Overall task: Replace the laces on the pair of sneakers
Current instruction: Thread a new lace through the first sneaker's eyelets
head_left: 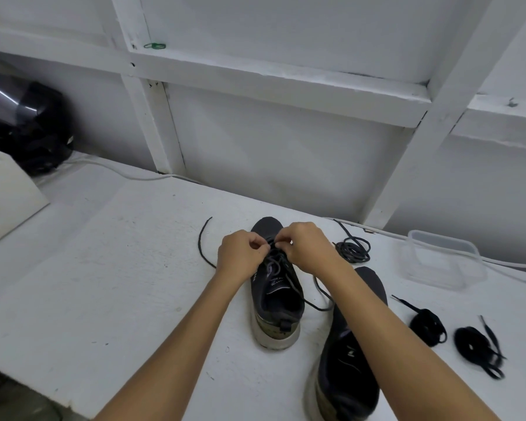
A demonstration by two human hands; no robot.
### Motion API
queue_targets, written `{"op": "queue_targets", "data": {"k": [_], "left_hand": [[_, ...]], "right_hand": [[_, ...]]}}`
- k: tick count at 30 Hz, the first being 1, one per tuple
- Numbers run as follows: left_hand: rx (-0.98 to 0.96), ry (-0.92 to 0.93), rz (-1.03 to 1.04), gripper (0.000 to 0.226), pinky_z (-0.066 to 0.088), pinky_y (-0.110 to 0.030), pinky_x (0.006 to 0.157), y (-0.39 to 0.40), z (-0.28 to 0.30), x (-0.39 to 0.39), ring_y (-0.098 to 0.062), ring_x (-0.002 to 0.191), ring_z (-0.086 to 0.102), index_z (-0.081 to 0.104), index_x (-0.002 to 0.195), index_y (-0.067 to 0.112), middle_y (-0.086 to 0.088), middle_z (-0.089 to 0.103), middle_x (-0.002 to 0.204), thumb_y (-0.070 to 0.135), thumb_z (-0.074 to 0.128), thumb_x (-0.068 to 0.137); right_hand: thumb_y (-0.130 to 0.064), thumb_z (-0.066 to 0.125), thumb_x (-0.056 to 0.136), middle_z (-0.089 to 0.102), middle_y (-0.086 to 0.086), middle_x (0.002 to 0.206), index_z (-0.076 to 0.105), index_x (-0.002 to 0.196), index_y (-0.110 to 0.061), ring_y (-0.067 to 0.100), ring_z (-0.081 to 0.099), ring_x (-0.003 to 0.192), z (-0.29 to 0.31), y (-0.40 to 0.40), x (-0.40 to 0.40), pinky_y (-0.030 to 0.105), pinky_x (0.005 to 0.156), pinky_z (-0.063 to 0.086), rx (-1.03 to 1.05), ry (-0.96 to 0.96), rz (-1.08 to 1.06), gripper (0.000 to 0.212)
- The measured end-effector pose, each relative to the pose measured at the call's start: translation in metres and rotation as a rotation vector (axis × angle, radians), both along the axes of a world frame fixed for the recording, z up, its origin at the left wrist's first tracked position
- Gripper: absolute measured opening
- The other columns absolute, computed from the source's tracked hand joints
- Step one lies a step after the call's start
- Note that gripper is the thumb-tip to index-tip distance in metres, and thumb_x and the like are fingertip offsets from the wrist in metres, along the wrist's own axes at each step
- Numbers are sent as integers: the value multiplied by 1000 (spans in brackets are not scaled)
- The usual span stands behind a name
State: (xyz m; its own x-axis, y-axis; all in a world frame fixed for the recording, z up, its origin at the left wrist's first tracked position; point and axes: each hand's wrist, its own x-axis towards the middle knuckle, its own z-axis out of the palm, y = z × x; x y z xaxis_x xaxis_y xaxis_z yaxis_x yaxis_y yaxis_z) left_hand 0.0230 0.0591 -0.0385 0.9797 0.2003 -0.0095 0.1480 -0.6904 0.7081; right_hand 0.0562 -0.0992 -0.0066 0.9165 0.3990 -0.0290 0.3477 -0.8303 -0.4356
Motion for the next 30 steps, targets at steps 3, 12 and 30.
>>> {"op": "queue_targets", "data": {"k": [3,12,30], "left_hand": [[4,13,-13,4,47,-22,72,-3,2,0,-9,82,63,70,90,24,10,68,86,26,67,92],[-76,-1,-17,9,49,-24,76,3,-1,-6,-9,86,61,64,94,18,9,65,91,25,60,97],[34,97,-70,8,47,-23,71,1,17,-10,-10,82,65,75,92,26,10,71,87,26,67,91]], "right_hand": [[-17,53,100,65,8,107,66,107,-11,27,60,98,-3,3,1,35,82,48,-55,1,28,16],[-19,52,102,62,-6,90,58,97,-19,15,60,83,-21,-6,-6,21,66,42,261,114,-150,8],[-23,59,97,64,-6,90,68,98,-20,13,57,80,0,-8,-1,21,62,38,56,143,-16,10]]}}
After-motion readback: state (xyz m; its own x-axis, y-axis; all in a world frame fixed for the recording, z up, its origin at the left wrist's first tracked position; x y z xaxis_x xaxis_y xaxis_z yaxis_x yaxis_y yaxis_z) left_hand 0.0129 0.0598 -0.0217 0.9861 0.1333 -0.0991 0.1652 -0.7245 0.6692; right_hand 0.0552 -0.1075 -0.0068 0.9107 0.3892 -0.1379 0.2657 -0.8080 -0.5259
